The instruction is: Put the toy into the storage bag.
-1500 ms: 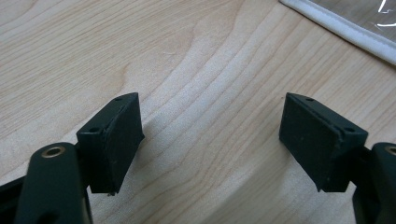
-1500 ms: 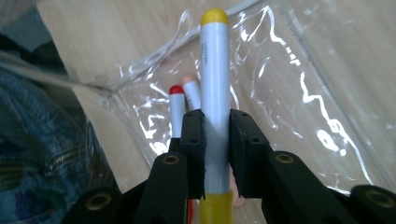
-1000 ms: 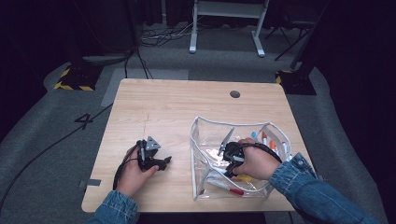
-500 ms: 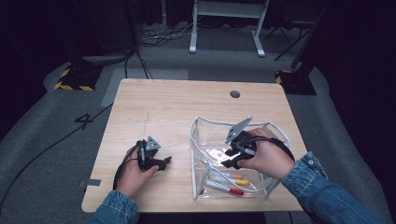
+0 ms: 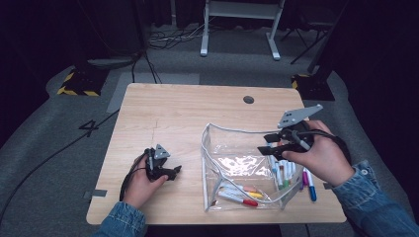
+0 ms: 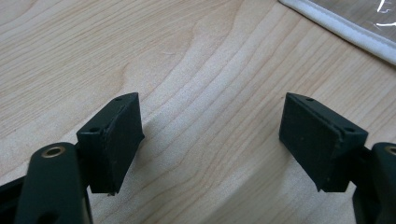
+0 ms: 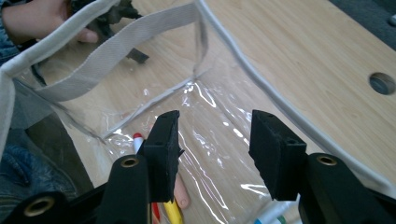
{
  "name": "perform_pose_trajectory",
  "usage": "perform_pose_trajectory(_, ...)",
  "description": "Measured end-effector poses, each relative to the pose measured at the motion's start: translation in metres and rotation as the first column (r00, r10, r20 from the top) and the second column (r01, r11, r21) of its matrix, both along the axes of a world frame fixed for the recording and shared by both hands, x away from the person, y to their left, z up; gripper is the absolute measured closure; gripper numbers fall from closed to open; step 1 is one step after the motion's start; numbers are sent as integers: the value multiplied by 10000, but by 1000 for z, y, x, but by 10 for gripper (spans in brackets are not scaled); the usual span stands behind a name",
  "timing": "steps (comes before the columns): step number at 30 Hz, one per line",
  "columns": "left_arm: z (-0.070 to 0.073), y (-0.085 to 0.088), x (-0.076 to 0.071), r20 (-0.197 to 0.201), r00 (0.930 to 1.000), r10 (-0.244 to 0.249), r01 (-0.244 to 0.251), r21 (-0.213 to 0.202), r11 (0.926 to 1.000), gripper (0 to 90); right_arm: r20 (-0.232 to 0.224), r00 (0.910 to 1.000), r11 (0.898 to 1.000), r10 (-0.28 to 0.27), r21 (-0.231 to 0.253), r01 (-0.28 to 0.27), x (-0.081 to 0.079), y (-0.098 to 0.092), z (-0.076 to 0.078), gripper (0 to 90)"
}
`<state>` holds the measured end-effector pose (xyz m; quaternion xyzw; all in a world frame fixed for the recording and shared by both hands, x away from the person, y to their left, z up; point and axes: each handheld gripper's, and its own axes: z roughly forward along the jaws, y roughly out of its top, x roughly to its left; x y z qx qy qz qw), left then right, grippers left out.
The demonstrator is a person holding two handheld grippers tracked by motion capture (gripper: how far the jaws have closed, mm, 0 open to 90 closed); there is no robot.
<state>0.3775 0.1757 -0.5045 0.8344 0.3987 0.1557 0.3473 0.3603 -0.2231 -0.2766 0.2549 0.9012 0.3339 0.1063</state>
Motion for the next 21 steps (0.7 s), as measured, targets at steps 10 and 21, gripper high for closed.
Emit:
perform_pose_trajectory(10, 0, 0, 0, -5, 10000, -12, 12, 23, 10000, 219, 156, 9888, 9877, -1483, 526, 1473, -9, -67, 3, 543)
perform_pose_trajectory(21, 0, 1, 0, -54, 9999, -93, 93, 55, 9999, 220, -116, 9313, 9311, -3640, 213, 3641, -8, -139, -27, 543)
